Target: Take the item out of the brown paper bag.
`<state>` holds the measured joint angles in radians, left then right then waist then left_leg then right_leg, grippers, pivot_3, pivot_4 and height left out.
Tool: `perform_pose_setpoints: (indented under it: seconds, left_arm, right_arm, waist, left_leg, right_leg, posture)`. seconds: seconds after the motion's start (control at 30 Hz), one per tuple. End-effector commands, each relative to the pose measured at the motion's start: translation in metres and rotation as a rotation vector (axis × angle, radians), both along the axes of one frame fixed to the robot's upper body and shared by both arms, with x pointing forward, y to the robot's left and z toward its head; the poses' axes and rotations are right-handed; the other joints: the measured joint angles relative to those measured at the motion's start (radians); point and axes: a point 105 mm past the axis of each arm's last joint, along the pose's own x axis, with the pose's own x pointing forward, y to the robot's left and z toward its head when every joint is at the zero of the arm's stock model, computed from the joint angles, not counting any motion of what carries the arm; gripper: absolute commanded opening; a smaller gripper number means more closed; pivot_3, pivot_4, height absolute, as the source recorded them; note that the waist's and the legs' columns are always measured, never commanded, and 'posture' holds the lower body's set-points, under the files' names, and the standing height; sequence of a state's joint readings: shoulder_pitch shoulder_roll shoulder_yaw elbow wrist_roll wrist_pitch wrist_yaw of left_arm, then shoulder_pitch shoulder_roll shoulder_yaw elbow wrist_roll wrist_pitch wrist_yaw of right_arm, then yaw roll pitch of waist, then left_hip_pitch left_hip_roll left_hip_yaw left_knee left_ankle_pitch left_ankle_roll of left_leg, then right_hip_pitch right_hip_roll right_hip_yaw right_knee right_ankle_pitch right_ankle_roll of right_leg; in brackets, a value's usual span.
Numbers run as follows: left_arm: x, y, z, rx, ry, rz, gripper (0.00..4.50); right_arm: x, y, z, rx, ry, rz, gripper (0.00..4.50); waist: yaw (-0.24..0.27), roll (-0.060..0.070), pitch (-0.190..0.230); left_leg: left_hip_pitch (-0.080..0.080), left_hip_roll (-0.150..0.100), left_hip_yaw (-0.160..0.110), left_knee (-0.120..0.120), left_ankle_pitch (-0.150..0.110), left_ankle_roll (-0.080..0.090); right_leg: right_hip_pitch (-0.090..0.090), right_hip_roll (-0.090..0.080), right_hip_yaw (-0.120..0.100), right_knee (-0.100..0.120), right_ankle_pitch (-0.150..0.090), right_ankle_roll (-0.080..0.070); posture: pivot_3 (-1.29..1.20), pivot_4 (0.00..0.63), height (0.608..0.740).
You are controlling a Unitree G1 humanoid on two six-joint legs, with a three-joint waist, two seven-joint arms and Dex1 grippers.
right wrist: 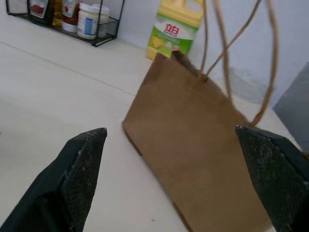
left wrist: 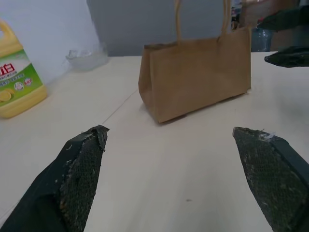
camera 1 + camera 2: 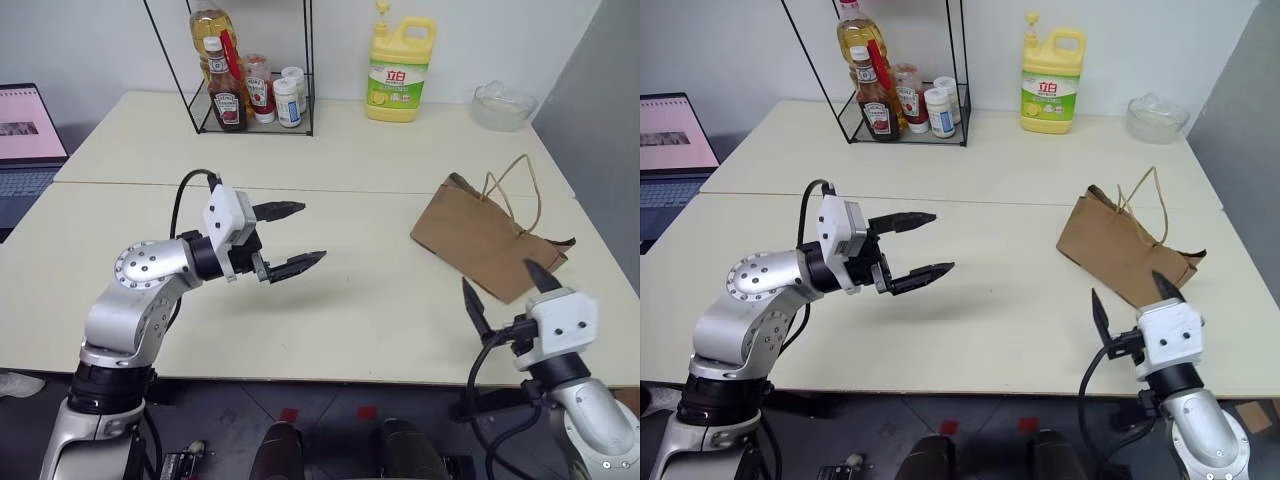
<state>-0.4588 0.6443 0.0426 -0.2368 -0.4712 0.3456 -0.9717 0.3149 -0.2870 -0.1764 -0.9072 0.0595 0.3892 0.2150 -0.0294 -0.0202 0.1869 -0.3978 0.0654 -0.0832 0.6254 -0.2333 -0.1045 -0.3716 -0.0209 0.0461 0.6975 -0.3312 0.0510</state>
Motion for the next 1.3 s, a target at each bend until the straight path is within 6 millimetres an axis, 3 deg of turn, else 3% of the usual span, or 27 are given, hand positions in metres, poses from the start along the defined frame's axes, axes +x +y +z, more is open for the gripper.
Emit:
perform_pose_setpoints:
  seconds: [0.03,0.37,0.8,0.93,1.23,1.27,1.3]
  left_arm:
    - [-0.003,-0.005,0.015,0.000,-0.040,-0.043,4.39]
    - [0.000,-0.014,0.017,-0.004,-0.047,-0.064,4.39]
    - [0.001,-0.012,0.019,0.003,-0.065,-0.046,4.39]
    - [0.001,-0.013,0.018,0.005,-0.066,-0.046,4.50]
    - [0.001,-0.012,0.018,0.008,-0.064,-0.038,4.50]
    - [0.001,-0.011,0.018,0.009,-0.064,-0.037,4.50]
    - [0.002,-0.010,0.018,0.011,-0.066,-0.031,4.50]
  right_arm:
    - [0.005,-0.011,0.026,0.037,-0.067,-0.060,4.50]
    - [0.047,-0.046,0.051,0.123,0.035,-0.056,4.50]
    - [0.074,-0.050,0.077,0.216,0.198,0.125,4.50]
    - [0.077,-0.049,0.083,0.225,0.212,0.143,3.57]
    - [0.082,-0.046,0.095,0.190,0.213,0.174,0.31]
    - [0.082,-0.045,0.096,0.182,0.215,0.179,0.04]
    - [0.083,-0.044,0.099,0.171,0.214,0.187,0.04]
  waist:
    - [0.000,0.000,0.000]
    - [-0.001,0.001,0.000]
    - [-0.001,0.001,0.001]
    - [-0.001,0.001,0.001]
    - [-0.001,0.002,0.001]
    - [-0.001,0.002,0.001]
    - [-0.001,0.002,0.001]
  left_leg:
    - [0.000,0.000,0.000,0.000,0.000,0.000]
    - [-0.001,0.000,0.000,0.000,0.000,0.000]
    - [-0.002,0.000,0.000,0.000,0.000,0.000]
    - [-0.002,0.000,0.000,0.000,0.000,0.000]
    - [-0.002,0.000,0.000,0.000,0.000,0.001]
    - [-0.002,0.000,0.000,0.000,0.000,0.000]
    - [-0.002,0.000,0.000,0.000,0.000,0.000]
  right_leg:
    - [0.000,0.000,0.000,0.000,0.000,0.000]
    - [0.000,0.000,0.000,0.000,0.000,0.000]
    - [-0.001,0.000,0.001,0.000,0.000,0.000]
    - [-0.001,0.000,0.000,0.000,0.000,0.000]
    - [-0.002,0.000,0.001,-0.001,0.000,0.000]
    - [-0.002,0.000,0.001,-0.001,0.000,0.000]
    - [-0.002,0.000,0.001,-0.001,0.000,0.000]
  posture:
    - [0.00,0.150,0.740]
    - [0.00,0.150,0.740]
    - [0.00,0.150,0.740]
    - [0.00,0.150,0.740]
    - [0.00,0.150,0.740]
    - [0.00,0.150,0.740]
    - [0.00,0.150,0.740]
